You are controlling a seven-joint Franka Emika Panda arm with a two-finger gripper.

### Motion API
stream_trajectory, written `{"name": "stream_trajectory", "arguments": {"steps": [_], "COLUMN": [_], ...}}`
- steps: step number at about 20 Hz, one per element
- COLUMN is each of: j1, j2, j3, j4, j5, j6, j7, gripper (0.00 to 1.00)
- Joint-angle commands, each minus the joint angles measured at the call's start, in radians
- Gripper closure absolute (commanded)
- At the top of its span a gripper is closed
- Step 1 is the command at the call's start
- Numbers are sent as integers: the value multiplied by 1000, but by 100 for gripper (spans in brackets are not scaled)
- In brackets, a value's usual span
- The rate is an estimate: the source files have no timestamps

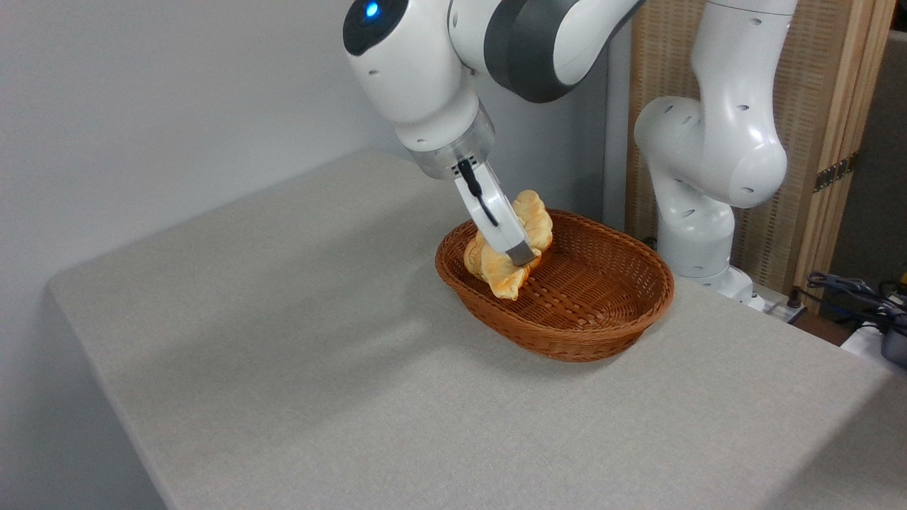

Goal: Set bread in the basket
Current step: 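Lift the held roll and carry it over the wicker basket, then open the gripper to release the roll and raise the gripper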

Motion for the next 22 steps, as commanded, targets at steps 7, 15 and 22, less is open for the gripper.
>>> {"name": "stream_trajectory", "arguments": {"steps": [7,15,22], "j1": [-25,-21,-13], "j2": [-10,-19,15], "j3": [3,11,13], "j4": [-17,101,230], "j5": [4,14,15], "j6": [-5,22,241], "j7": [62,39,-130], "gripper": [0,0,0]}}
